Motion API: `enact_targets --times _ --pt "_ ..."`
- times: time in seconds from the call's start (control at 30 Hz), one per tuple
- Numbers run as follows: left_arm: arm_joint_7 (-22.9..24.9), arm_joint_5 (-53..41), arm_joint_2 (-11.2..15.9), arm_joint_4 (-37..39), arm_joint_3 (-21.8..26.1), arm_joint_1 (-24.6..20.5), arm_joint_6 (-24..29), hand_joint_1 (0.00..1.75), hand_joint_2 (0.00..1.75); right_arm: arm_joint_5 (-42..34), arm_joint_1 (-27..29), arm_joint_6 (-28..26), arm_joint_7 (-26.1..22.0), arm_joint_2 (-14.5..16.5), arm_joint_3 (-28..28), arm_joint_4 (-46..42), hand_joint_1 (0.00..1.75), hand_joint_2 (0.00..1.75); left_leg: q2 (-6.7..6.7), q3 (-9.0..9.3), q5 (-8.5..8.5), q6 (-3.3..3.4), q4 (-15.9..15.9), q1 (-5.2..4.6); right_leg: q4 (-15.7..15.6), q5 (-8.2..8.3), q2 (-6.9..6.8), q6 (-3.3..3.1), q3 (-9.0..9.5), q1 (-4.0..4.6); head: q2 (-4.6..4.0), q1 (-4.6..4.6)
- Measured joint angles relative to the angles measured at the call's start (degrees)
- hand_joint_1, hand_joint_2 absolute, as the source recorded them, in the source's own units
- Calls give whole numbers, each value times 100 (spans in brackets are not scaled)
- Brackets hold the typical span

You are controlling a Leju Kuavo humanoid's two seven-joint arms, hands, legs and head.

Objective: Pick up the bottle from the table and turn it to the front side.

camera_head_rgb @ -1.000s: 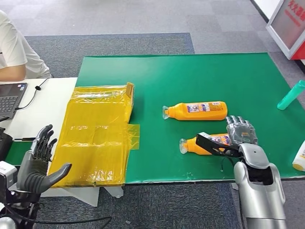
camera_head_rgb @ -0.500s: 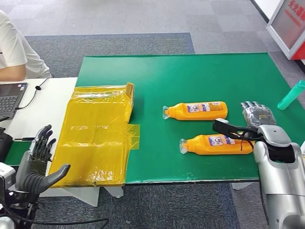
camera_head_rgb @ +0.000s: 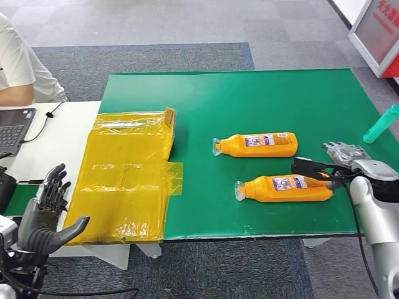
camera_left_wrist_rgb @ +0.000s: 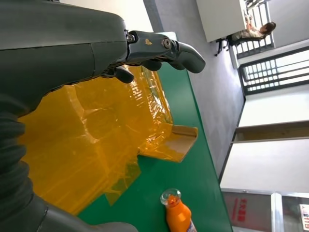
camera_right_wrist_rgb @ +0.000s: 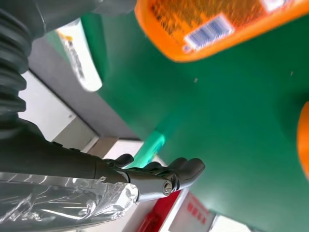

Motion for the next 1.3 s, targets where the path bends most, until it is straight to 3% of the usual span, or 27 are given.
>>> enact_targets --times 0.27,0.7,1.3 --pt "-40 55 88 46 -16 -10 6 0 175 -709 -29 107 171 -294 290 286 0 175 0 -1 0 0 0 0 0 1 0 2 -1 0 1 1" --pt "-40 101 156 120 -83 -52 68 0 175 -973 102 60 361 -295 645 519 0 175 0 -2 0 0 0 0 0 1 0 2 -2 0 0 1" --pt "-11 164 249 311 -358 -169 102 0 175 -710 180 -522 460 197 999 978 0 175 0 -4 2 -2 0 0 0 1 0 2 -4 0 1 0"
